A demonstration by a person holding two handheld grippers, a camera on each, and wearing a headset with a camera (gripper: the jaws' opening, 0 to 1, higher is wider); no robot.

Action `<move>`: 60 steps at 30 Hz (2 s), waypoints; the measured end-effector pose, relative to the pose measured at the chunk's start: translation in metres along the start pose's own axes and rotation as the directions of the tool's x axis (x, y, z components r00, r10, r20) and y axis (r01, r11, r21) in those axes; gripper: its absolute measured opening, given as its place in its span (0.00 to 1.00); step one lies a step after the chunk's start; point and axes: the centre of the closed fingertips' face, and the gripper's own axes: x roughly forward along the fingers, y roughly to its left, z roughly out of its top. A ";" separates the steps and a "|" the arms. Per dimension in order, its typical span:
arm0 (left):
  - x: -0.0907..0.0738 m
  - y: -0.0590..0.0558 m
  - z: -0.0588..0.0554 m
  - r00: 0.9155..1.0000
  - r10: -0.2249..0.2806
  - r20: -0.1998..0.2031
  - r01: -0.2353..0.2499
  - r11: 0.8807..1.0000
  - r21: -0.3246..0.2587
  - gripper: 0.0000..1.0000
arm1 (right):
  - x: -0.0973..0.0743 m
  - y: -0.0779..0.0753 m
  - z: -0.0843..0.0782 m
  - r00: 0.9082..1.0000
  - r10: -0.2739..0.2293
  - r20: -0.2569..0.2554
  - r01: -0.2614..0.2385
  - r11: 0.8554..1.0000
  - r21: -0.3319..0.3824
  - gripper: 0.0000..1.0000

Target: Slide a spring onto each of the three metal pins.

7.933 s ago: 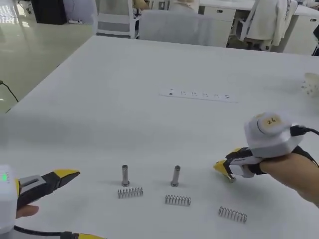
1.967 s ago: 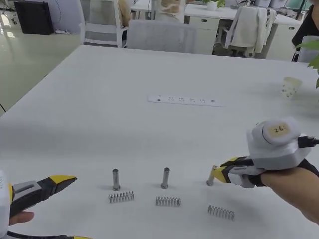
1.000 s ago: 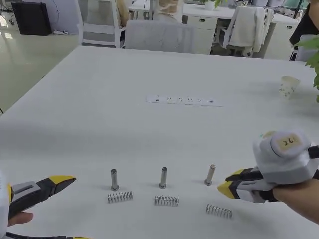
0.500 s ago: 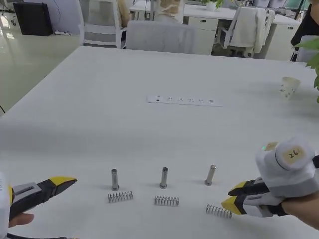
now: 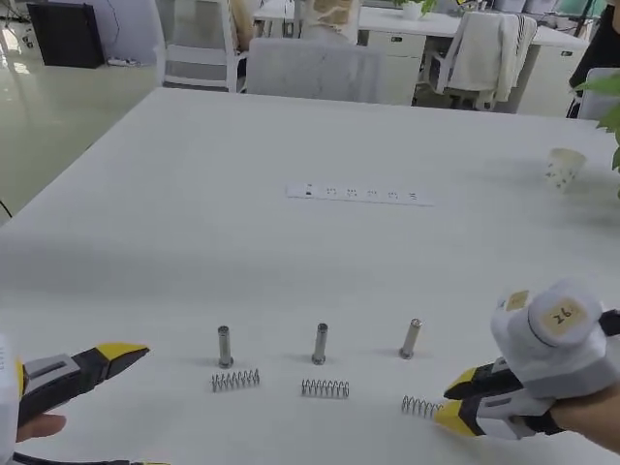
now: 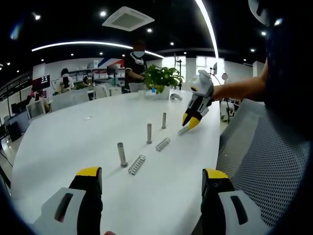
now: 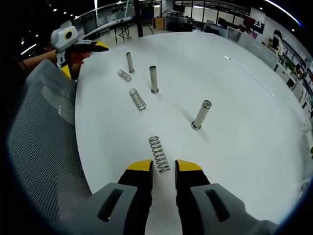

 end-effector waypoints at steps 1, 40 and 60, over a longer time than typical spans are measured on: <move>0.000 0.000 0.000 1.000 0.000 0.000 0.000 1.000 0.000 0.80 | 0.000 0.000 0.000 1.000 0.002 -0.002 -0.002 1.000 -0.004 0.15; 0.000 0.000 0.000 1.000 -0.004 0.009 0.004 1.000 -0.014 0.78 | 0.007 0.004 -0.004 0.996 0.023 -0.084 -0.035 0.989 -0.143 0.08; 0.006 -0.013 0.004 0.998 -0.062 -0.002 0.062 0.998 0.014 0.76 | 0.000 0.020 0.026 0.996 0.059 -0.061 -0.069 0.982 -0.176 0.08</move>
